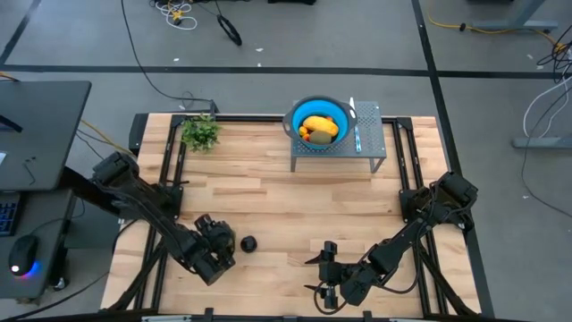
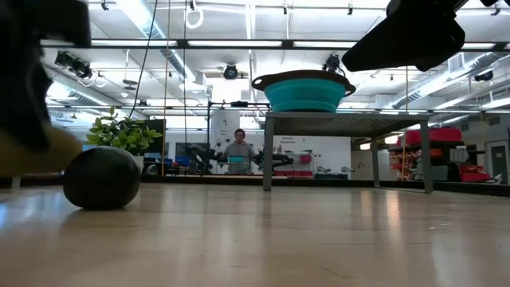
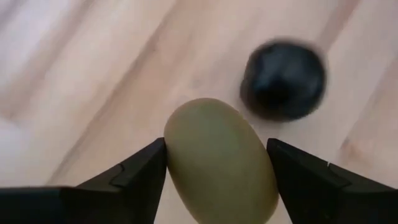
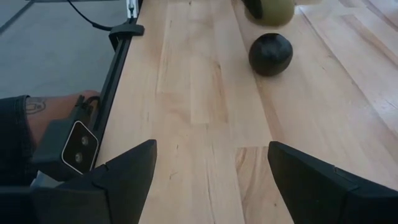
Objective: Pick & Place Fruit
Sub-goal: Put the brown kiwi into the blue strainer bowl
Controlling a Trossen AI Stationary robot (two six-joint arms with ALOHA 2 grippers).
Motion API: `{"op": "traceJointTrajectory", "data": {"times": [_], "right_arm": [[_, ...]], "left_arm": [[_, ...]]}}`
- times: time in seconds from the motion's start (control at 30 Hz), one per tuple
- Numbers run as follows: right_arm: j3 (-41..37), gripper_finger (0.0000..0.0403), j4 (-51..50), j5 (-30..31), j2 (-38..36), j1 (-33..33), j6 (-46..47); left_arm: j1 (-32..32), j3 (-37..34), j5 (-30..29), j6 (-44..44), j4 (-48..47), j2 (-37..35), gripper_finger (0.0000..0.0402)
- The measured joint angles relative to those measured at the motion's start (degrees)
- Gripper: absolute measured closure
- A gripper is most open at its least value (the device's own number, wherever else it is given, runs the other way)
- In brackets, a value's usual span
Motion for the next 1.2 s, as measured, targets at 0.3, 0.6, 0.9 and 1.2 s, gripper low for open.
{"op": "traceJointTrajectory", "data": {"times": [0.3, 0.6, 0.9, 1.2], "right_arm": [[0.0, 0.0084, 0.6, -0.1, 0.0, 0.2, 0.0], [0.0, 0.0084, 0.4, -1.6, 0.0, 1.5, -2.0], [0.0, 0.0084, 0.4, -1.6, 0.0, 2.3, -3.9], [0.0, 0.0084, -0.3, -1.6, 0.0, 2.3, -4.4]], "left_arm": [[6.7, 17.5, -18.9, 10.1, -16.3, -3.3, 0.0128], [21.0, 24.1, -18.1, 38.4, -1.2, -3.3, 0.0138], [34.0, 24.2, -7.3, 56.9, 16.0, -3.2, 0.0132], [43.8, 24.2, 1.8, 67.7, 27.9, -3.2, 0.0132]]}}
